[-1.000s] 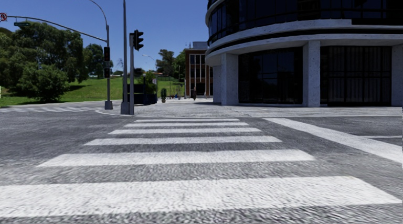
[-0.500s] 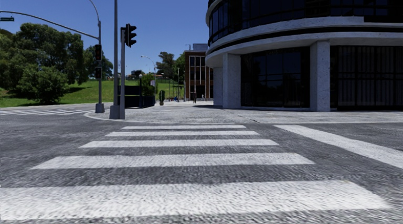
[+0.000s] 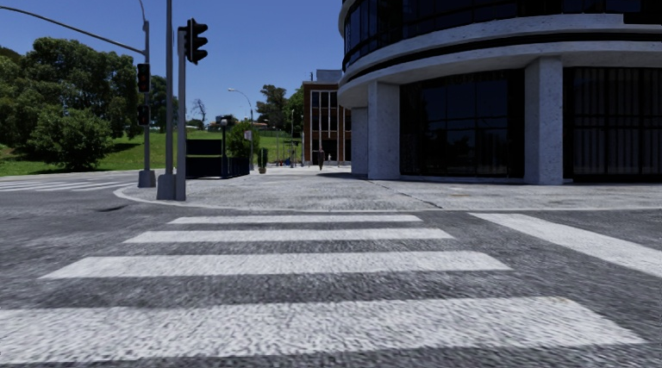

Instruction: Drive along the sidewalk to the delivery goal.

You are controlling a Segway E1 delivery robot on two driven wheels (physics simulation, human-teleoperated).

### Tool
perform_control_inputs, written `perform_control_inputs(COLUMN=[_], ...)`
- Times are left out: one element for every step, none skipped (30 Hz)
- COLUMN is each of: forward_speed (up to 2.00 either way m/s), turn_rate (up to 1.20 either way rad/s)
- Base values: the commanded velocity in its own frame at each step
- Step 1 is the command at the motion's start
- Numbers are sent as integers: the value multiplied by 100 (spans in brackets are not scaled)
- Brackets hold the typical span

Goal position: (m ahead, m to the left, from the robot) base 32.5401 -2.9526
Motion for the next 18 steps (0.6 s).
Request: perform_control_inputs(forward_speed=[200, 200, 200, 200, 200, 200, 200, 200, 200, 200, 200, 200, 200, 200, 200, 200, 200, 200], turn_rate=[0, 0, 0, 0, 0, 0, 0, 0, 1, 1, 13, 23, 23, 26, 26, 26, 26, 26])
